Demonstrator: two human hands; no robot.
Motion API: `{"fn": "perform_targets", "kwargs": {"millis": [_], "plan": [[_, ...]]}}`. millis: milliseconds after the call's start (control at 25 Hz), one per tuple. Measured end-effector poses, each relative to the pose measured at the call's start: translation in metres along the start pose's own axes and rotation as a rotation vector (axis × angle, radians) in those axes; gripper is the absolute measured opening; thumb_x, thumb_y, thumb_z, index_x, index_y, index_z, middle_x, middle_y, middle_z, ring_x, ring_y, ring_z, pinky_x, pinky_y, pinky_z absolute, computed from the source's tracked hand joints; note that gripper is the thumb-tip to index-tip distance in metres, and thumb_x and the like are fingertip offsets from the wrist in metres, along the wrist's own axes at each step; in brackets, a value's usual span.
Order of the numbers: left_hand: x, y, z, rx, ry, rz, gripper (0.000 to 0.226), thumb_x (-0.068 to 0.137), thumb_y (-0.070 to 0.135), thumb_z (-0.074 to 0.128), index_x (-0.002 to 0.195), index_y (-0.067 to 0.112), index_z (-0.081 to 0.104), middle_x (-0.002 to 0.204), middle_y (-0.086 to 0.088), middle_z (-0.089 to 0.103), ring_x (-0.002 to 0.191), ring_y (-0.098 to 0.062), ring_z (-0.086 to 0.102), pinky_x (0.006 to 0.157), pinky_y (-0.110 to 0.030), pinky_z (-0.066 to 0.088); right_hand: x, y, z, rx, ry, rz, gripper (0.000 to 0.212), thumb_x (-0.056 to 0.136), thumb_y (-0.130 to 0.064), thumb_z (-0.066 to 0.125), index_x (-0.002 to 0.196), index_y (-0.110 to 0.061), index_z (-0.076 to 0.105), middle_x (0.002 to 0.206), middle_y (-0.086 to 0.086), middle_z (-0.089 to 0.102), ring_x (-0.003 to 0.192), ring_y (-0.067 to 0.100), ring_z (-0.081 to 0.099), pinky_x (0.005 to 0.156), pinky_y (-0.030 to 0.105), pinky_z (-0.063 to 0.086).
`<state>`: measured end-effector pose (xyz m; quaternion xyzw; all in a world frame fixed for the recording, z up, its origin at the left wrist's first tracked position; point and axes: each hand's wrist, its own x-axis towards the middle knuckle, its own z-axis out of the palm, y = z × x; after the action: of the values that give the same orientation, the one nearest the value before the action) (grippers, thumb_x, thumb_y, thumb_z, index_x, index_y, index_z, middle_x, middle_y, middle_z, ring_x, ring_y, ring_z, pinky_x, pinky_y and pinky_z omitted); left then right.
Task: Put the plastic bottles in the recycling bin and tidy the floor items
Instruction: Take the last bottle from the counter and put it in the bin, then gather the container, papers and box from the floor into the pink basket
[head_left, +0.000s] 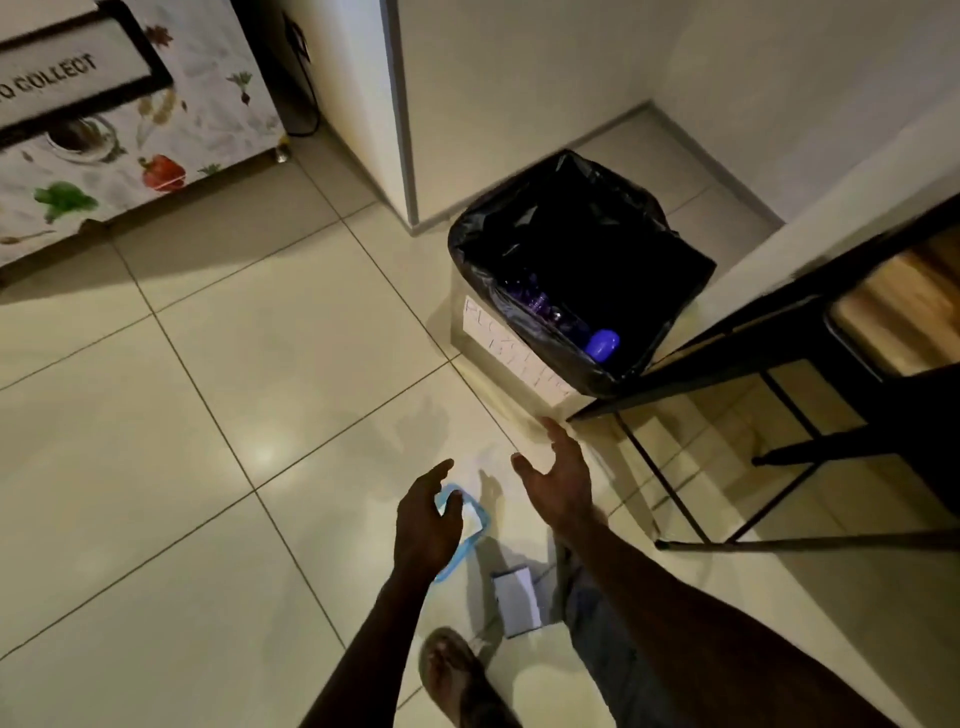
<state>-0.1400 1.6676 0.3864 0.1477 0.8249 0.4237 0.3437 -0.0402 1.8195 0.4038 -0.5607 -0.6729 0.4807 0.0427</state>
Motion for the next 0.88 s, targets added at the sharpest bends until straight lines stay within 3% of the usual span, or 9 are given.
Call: {"fn": "perform_targets", "kwargs": {"millis": [320,600,880], "plan": [[-0.086,-0.05,0.075,0.035,-0.045,-0.09,0.042,0.094,0.01,0.063,0.136,0.011,0.057,0.136,-0.006,0.062,0.118,-0.027,0.063,0.101,-0.043,0.051,-0.064,0.113,-0.03,-0.015,-0.008,0.168,0.072,0.088,-0.032,0.079,0.151,-0.026,0.047,0.147,0.008,0.053,0.135,0.024,0.052,0.112,0.04,0.045],[-0.109,-0.089,0.149,0.067,-0.098,-0.182,0.043,0.094,0.015,0.065,0.136,0.016,0.058,0.136,-0.006,0.063,0.115,-0.024,0.063,0.097,-0.034,0.051,-0.067,0.211,-0.039,-0.103,-0.097,0.154,0.076,0.086,-0.038,0.079,0.152,-0.026,0.044,0.148,0.004,0.054,0.135,0.021,0.052,0.111,0.038,0.047],[-0.09,-0.154,0.176,0.177,-0.095,-0.21,0.045,0.094,0.019,0.065,0.138,0.016,0.056,0.136,-0.004,0.062,0.116,-0.023,0.062,0.1,-0.035,0.051,-0.034,0.273,0.011,-0.3,-0.281,0.088,0.084,0.087,-0.05,0.074,0.157,-0.027,0.033,0.156,0.002,0.045,0.142,0.022,0.045,0.11,0.035,0.044]]}}
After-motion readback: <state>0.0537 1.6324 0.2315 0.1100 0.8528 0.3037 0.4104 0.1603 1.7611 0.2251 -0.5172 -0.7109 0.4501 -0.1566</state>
